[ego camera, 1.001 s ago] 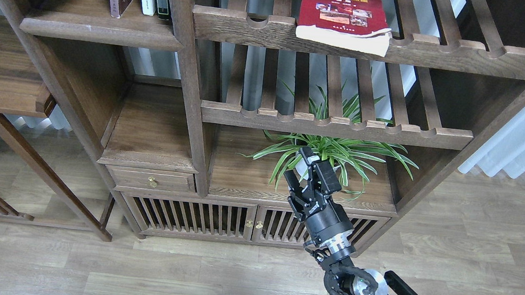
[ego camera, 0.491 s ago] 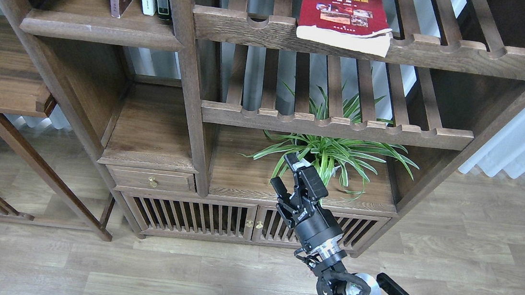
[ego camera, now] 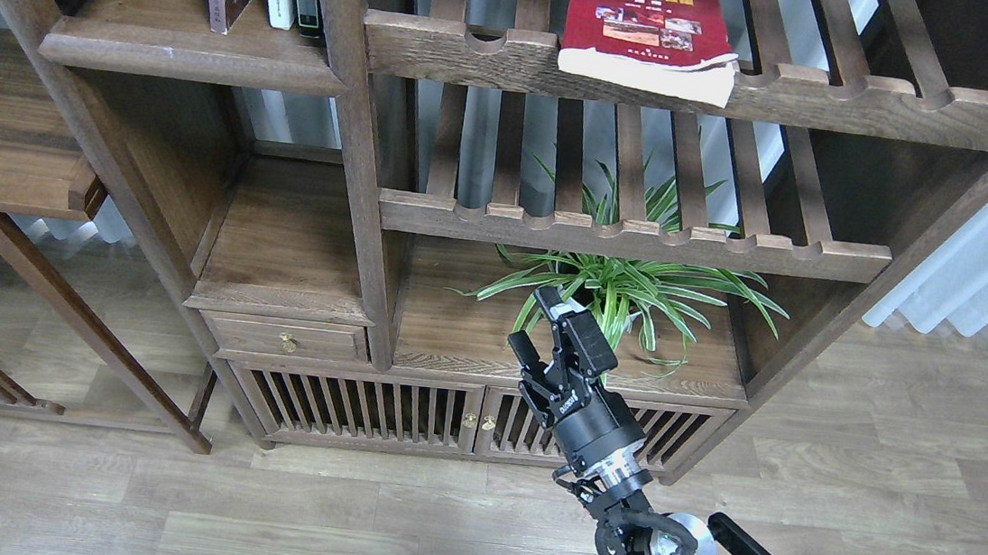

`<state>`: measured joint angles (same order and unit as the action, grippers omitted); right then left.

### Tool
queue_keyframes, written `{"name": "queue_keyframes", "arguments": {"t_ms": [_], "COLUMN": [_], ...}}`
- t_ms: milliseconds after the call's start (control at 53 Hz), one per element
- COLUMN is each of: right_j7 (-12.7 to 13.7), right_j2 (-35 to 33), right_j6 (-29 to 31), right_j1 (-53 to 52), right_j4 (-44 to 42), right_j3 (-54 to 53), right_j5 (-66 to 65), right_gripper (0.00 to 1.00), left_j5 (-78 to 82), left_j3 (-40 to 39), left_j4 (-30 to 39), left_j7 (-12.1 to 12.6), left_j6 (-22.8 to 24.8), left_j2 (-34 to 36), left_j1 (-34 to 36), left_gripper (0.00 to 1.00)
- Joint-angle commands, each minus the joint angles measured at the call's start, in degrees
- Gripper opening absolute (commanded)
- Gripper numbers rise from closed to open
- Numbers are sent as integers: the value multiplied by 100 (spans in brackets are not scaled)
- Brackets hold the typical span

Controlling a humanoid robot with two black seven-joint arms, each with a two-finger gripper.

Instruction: Organize books on shelf

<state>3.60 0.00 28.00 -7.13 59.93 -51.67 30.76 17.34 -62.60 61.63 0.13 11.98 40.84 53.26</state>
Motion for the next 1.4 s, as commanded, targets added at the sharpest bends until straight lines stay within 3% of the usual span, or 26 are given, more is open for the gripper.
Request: {"name": "queue_keyframes", "arguments": {"t_ms": [0, 717, 1038, 1265, 1378], "right_j7": [0, 0, 0, 0, 0], "right_j2": [0, 0, 0, 0, 0], "right_j6": [0, 0, 0, 0, 0], "right_j1": [-17, -17, 18, 27, 27], "right_j4": [1, -8, -8, -34, -43], "right_j3": [-1, 52, 52, 52, 52], "right_j5": [-9, -114, -123, -123, -123], "right_gripper": [97, 96, 96, 96, 96], "left_j5": [111, 1060, 1403, 1394, 1394], "left_j3": [46, 168, 318, 459, 582], "left_j4": [25, -116, -696, -881, -1012], "left_j7": [13, 66, 22, 92, 110], "left_j6": [-152, -1311, -1312, -1224, -1215], "left_j2": [-102, -1104, -1438, -1412, -1438], "left_j1": [27, 247, 677, 721, 783], "left_gripper": [6, 7, 8, 14, 30]}}
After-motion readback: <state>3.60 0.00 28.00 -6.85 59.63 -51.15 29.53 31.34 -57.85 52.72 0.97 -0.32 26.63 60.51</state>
